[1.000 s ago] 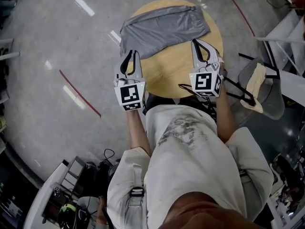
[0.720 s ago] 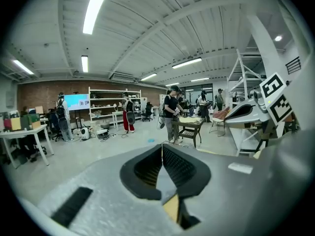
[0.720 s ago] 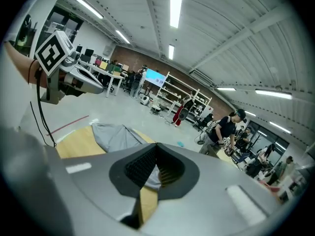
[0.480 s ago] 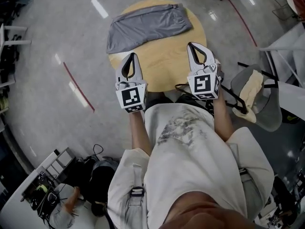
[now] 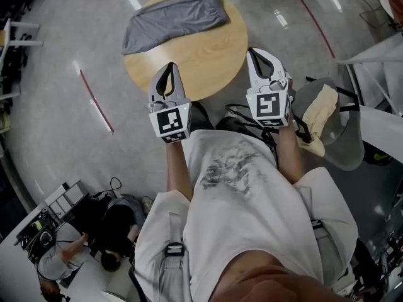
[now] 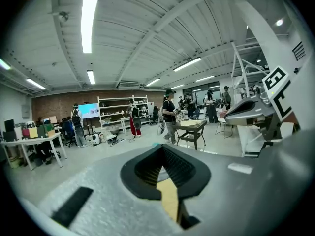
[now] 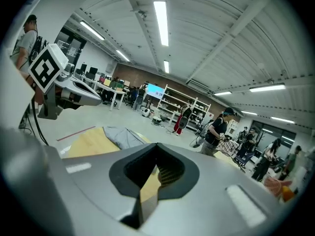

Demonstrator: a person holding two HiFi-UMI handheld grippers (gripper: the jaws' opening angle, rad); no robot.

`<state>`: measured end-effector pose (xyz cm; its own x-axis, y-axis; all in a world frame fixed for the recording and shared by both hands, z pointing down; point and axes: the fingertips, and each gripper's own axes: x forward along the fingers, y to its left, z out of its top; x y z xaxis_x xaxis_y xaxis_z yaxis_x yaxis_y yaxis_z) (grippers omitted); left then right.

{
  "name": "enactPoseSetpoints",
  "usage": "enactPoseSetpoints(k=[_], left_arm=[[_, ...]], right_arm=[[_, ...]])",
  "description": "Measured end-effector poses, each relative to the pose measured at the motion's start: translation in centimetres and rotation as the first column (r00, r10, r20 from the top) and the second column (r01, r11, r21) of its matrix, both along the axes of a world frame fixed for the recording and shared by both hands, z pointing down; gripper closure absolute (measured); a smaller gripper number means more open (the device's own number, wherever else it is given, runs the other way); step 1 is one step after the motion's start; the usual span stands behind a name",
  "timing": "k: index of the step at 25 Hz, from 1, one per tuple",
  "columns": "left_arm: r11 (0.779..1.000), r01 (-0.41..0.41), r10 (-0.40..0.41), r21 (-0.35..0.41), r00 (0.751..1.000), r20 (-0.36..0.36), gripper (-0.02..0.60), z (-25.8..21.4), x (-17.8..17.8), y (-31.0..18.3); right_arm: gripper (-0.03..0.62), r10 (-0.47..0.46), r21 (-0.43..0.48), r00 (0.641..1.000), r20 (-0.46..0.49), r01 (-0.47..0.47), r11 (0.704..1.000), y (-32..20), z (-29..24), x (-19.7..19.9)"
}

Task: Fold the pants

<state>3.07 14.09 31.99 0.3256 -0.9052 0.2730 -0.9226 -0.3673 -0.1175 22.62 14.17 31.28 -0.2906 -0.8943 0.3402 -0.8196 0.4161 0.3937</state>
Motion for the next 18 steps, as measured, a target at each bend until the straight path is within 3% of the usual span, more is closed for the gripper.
enactPoseSetpoints(k=[8,18], left_arm=[[0.998,-0.068,0.068,0.004,0.997,-0.021,0.574,-0.9,5.1,0.9],[0.992,-0.121,0.12,-0.032,0.991,-0.053,0.574,0.7,10.5,-1.4]], right_arm=[[0.585,0.071,-0.008,0.997,-0.024,-0.072,0.997,1.9,-0.6,6.3],[0.585,0.083,-0.007,0.994,-0.066,-0.083,0.996,-0.8,-1.2,10.8]])
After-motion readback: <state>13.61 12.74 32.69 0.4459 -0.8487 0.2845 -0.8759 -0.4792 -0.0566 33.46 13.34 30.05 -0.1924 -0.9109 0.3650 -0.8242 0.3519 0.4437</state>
